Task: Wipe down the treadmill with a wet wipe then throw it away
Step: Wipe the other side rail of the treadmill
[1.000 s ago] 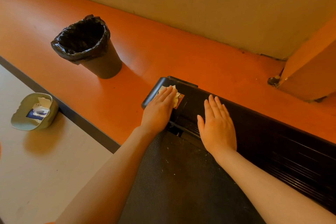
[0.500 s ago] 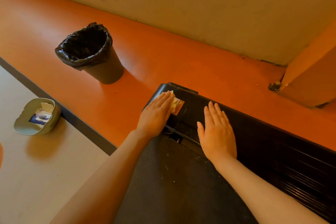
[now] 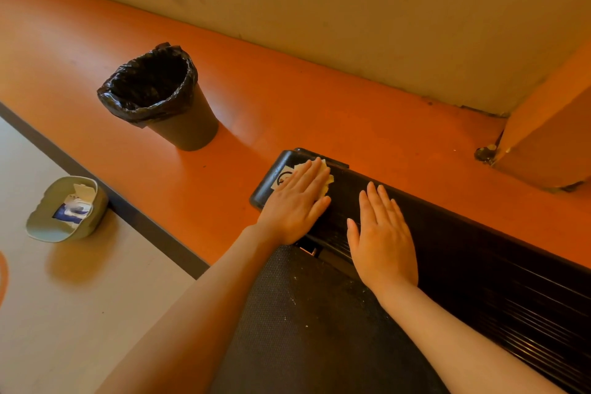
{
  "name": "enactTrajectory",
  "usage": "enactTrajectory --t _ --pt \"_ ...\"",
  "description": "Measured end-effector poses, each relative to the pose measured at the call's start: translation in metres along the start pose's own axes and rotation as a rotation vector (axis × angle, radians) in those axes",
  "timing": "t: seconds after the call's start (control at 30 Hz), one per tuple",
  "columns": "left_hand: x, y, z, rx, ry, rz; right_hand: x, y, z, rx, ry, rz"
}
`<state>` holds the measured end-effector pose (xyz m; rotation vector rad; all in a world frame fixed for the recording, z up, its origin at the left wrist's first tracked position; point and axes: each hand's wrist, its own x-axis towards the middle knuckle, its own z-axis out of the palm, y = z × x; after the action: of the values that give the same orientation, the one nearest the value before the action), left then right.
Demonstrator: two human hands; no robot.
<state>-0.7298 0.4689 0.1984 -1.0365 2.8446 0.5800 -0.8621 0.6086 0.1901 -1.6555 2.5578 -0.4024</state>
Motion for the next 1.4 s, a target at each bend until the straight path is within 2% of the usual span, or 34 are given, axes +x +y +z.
enactTrajectory --t 0.13,0.43,0.7,0.77,0.9,1.03,1.13,1.3,1.4 --pt "0.0 -0.006 -0.001 0.102 0.004 0.016 0.0 0.001 0.0 0.013 -0.007 -0.001" --pt "0.014 -0.009 -0.004 -0.002 0.044 -0.254 0.0 0.001 0.0 -0.004 -0.012 -0.005" --pt "0.003 0.007 0.004 0.033 0.009 -0.027 0.0 0.0 -0.001 -0.023 0.01 -0.011" --pt "0.001 0.0 0.001 0.05 0.012 -0.035 0.0 0.001 -0.001 -0.014 -0.003 -0.009" --pt "-0.001 -0.021 -0.007 0.018 0.029 -0.171 0.0 0.002 0.0 0.007 0.026 -0.011" --pt "-0.001 -0.015 -0.005 -0.012 0.043 -0.21 0.0 0.001 0.002 -0.012 0.037 -0.014" --pt "-0.009 -0.002 0.003 -0.055 0.057 -0.157 0.0 0.0 0.002 -0.03 0.053 -0.017" --pt "-0.025 0.001 0.005 0.041 0.032 -0.048 0.0 0.0 0.002 -0.034 0.063 -0.022" --pt "-0.03 -0.015 -0.002 0.099 0.038 -0.082 -0.001 0.002 0.002 -0.008 0.071 -0.029"
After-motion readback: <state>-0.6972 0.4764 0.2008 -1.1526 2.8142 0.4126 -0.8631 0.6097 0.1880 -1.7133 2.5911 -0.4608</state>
